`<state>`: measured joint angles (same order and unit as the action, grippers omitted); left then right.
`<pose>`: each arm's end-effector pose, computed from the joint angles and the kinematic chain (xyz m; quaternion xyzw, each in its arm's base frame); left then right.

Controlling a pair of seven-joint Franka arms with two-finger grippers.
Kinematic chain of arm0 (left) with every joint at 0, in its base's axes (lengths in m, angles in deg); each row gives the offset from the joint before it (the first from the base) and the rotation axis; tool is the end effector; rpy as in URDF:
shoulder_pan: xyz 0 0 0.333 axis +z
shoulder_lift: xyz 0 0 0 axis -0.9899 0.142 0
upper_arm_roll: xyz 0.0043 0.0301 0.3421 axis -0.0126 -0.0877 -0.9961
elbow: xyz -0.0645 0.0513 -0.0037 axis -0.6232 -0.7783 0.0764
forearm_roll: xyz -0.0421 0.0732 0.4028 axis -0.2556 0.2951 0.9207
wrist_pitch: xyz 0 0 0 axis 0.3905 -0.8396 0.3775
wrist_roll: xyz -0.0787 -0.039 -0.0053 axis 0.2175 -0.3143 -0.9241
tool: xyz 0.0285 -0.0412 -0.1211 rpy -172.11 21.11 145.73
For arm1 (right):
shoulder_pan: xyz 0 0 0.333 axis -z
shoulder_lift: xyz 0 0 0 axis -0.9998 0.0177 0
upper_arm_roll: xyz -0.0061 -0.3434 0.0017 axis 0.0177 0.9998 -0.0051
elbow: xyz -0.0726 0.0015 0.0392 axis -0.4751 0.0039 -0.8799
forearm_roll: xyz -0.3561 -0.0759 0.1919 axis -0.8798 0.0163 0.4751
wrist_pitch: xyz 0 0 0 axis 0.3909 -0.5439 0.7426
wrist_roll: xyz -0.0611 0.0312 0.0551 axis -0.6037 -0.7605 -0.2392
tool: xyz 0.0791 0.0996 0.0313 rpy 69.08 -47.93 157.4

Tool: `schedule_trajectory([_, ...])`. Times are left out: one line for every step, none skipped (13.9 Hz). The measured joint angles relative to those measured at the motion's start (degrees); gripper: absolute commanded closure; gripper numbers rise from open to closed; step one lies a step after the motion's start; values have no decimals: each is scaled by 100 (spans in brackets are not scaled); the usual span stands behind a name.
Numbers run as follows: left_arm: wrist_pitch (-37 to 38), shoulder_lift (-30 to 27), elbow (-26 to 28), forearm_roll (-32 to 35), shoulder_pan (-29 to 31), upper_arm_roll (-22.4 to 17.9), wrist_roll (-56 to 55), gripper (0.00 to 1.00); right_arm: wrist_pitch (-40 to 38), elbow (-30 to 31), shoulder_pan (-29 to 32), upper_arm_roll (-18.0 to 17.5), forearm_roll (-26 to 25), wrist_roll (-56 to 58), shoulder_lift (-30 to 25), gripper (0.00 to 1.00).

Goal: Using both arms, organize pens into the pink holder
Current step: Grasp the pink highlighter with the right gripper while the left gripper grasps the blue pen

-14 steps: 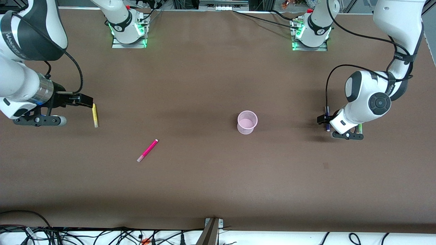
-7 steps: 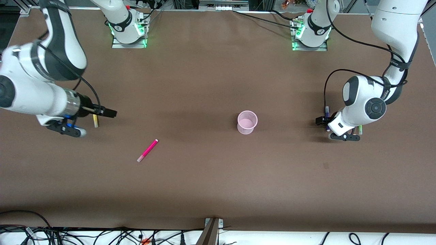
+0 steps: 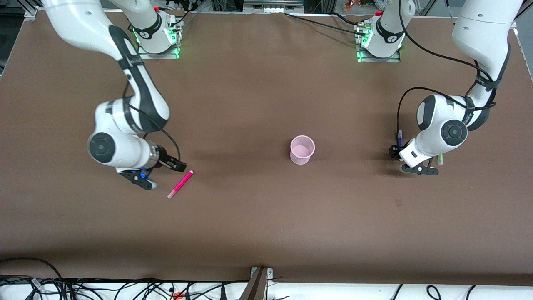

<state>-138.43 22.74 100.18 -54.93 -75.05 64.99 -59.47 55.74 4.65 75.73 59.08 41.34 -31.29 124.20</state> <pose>0.5882 0.0152 0.1603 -0.9958 0.0649 0.0604 0.0218 0.6708 0.1968 0.2396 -0.9600 0.2626 0.0903 0.0352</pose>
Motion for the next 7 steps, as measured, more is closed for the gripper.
schedule_trajectory([-45, 46, 0, 18, 43, 0, 8, 66, 245, -3, -38, 1, 1, -131, 159, 7])
schedule_trajectory([-70, 73, 0, 20, 75, -1, 15, 72, 436, -6, -53, 0, 6, -191, 297, 9])
schedule_trajectory([-77, 70, -4, 20, 84, 3, 24, 81, 560, -10, -54, 1, 12, -204, 399, 11])
schedule_trajectory([-77, 66, -10, 20, 83, 12, 27, 91, 620, -13, -53, 4, 17, -215, 469, 13])
schedule_trajectory([-77, 66, -13, 20, 83, 26, 27, 100, 676, -16, -53, 5, 21, -219, 509, 13])
schedule_trajectory([-76, 65, -13, 21, 82, 26, 29, 100, 777, -17, -53, 8, 24, -230, 545, 15])
schedule_trajectory([-76, 65, -13, 21, 83, 26, 29, 100, 877, -17, -52, 11, 24, -232, 583, 22])
